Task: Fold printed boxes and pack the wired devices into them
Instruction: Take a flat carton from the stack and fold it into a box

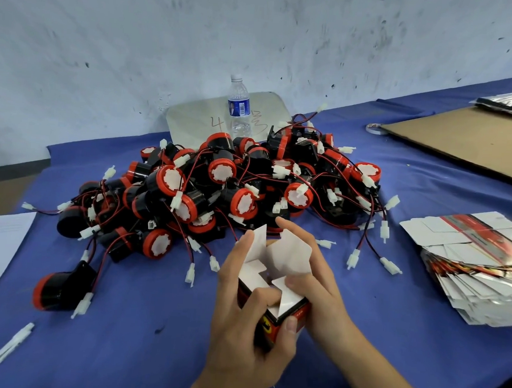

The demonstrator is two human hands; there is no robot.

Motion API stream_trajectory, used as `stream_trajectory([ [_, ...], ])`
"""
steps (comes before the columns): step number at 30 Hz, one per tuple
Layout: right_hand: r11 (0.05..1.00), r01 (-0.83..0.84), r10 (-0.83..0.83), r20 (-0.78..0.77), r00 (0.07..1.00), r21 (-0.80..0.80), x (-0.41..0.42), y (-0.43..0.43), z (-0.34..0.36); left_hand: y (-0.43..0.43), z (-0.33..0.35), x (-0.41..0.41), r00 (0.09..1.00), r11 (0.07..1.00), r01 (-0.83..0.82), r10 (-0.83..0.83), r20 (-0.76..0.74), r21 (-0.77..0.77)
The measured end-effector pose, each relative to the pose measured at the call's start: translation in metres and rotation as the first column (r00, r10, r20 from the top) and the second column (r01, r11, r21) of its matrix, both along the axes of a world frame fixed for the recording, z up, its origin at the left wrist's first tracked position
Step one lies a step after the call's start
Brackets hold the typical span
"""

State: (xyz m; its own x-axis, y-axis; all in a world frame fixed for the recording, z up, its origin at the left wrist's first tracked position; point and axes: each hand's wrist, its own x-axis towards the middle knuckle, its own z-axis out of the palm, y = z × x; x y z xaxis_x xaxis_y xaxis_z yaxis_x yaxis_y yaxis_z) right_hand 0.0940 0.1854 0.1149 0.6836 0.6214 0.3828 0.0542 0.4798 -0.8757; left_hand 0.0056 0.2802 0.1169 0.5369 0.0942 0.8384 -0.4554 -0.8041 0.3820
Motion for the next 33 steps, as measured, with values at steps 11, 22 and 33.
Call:
stream_trajectory([
  [11,0.999,0.03,-0.029,0.04,0.999,-0.044,-0.002,0.001,0.0,0.003,0.004,0.002,0.999,0.986,0.032,-0.035,-0.017,-0.162],
  [22,0.987,0.156,-0.15,0.111,0.982,-0.044,-0.011,0.002,0.006,0.008,0.0,0.004,0.996,0.997,-0.083,0.083,0.039,0.007],
  [33,0.974,0.218,-0.2,0.222,0.954,-0.061,-0.014,0.001,0.008,0.004,-0.005,0.003,0.996,0.951,0.002,0.024,0.082,-0.308],
])
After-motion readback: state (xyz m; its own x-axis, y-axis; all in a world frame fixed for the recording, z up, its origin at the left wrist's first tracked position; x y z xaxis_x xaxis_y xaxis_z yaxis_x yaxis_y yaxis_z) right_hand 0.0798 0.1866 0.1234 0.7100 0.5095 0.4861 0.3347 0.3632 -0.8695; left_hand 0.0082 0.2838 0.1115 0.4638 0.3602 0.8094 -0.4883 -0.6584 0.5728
